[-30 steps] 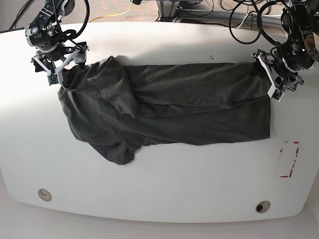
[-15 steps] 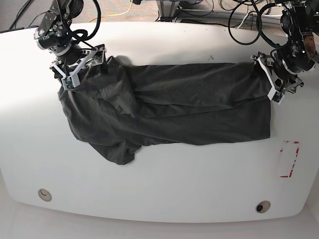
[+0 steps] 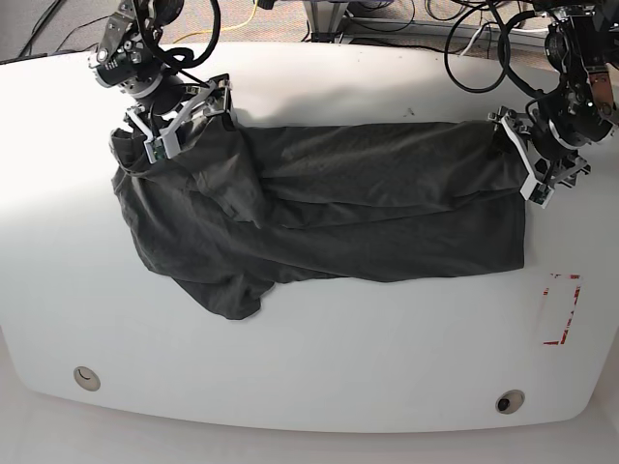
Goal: Layout the t-shirt on the table in an organized manner, then fold the t-shirt properly
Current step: 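Release the shirt and reposition both grippers at its edge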
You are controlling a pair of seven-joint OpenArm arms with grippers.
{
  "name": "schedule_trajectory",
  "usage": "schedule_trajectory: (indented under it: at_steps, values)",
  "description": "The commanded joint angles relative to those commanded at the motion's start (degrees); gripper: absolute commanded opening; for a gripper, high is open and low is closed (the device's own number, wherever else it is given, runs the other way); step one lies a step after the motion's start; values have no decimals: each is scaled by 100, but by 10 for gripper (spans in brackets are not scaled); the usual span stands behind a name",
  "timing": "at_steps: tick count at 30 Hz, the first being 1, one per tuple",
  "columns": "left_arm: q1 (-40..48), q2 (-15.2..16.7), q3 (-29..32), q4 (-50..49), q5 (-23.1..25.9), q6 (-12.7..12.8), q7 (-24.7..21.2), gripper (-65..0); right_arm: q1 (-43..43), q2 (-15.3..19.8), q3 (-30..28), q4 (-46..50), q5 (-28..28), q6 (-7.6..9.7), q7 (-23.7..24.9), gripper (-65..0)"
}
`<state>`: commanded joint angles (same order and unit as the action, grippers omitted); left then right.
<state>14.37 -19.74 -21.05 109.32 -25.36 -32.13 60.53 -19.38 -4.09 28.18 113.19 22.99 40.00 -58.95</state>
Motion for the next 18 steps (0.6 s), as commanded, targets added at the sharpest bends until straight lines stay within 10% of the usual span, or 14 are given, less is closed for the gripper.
schedule_trajectory:
  at_steps: [12, 18]
  values:
    - [-44, 0, 0, 0, 0, 0, -18, -217, 730, 9, 0, -624, 0, 0, -9, -95]
    - [-53, 0, 0, 0, 0, 0, -26, -217, 923, 9, -9, -651, 9, 0, -18, -287]
